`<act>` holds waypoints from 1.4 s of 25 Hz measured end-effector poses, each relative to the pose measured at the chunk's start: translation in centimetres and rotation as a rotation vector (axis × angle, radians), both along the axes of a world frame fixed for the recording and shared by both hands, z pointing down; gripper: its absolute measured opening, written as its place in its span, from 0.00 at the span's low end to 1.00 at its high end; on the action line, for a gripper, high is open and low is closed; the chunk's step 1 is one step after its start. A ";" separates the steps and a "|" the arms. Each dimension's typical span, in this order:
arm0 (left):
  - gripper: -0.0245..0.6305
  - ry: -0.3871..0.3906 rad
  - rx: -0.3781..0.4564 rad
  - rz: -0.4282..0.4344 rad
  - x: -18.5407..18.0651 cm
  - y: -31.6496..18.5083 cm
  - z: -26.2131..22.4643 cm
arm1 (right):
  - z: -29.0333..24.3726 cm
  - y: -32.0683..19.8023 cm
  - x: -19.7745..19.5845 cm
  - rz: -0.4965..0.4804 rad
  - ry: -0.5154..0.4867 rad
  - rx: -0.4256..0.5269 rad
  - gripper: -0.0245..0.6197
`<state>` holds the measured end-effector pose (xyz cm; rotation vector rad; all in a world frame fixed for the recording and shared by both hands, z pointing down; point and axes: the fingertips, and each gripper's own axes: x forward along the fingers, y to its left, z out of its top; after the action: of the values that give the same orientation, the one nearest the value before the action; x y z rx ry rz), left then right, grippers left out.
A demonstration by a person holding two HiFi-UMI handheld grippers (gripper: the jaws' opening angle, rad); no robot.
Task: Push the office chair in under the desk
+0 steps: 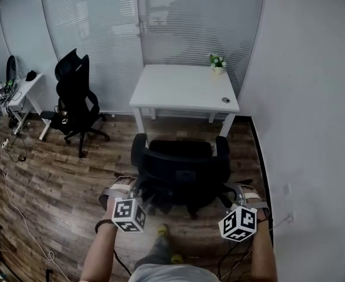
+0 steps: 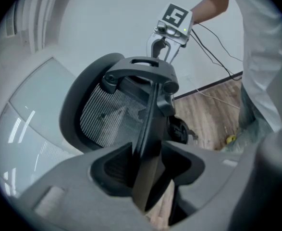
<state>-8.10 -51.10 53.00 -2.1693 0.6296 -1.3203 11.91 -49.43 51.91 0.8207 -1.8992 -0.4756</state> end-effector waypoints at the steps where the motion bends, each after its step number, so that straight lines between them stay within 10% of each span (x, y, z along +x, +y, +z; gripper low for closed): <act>1: 0.33 0.002 0.004 0.005 -0.1 -1.1 -0.1 | -0.1 -1.0 -0.1 0.002 0.000 0.001 0.27; 35: 0.33 0.018 0.012 0.059 -2.0 -26.8 -0.8 | -1.0 -25.3 -2.1 0.090 -0.019 0.012 0.27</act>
<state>-10.06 -77.95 52.21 -2.1753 0.5745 -1.2648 9.82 -74.72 50.95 0.9173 -1.8701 -0.4258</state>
